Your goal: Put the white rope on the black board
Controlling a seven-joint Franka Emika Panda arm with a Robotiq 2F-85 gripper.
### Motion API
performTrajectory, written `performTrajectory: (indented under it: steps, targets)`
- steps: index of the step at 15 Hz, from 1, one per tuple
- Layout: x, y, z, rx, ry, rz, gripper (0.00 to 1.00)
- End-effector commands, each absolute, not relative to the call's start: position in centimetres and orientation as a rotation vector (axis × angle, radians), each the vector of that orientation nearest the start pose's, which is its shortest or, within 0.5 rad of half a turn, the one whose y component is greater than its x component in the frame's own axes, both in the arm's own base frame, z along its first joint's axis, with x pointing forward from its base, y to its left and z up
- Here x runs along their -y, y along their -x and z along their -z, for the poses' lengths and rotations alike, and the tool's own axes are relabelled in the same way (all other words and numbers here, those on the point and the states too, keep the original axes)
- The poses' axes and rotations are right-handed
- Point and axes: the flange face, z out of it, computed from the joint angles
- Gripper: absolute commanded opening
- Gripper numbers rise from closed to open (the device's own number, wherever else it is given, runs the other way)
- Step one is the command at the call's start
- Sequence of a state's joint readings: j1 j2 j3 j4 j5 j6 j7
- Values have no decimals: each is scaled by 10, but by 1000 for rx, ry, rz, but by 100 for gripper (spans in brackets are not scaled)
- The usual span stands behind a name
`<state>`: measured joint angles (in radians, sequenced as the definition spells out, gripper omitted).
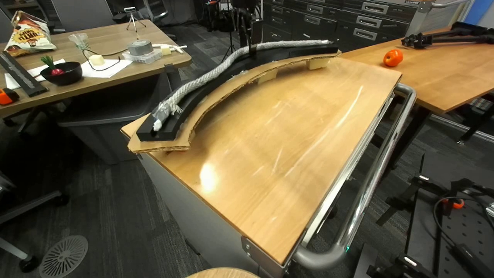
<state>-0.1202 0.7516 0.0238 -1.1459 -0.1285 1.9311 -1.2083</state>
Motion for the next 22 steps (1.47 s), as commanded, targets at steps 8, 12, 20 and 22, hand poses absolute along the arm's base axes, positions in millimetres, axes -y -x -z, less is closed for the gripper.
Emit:
performTrajectory:
  steps: [8,12,20,22]
  targets:
    - [80,-758,-374,1858,2660,-18,28]
    - [79,-758,-373,1856,2635,-3,0]
    - [69,-745,-372,1753,2576,-91,3]
    - [70,-742,-370,1725,2571,-120,5]
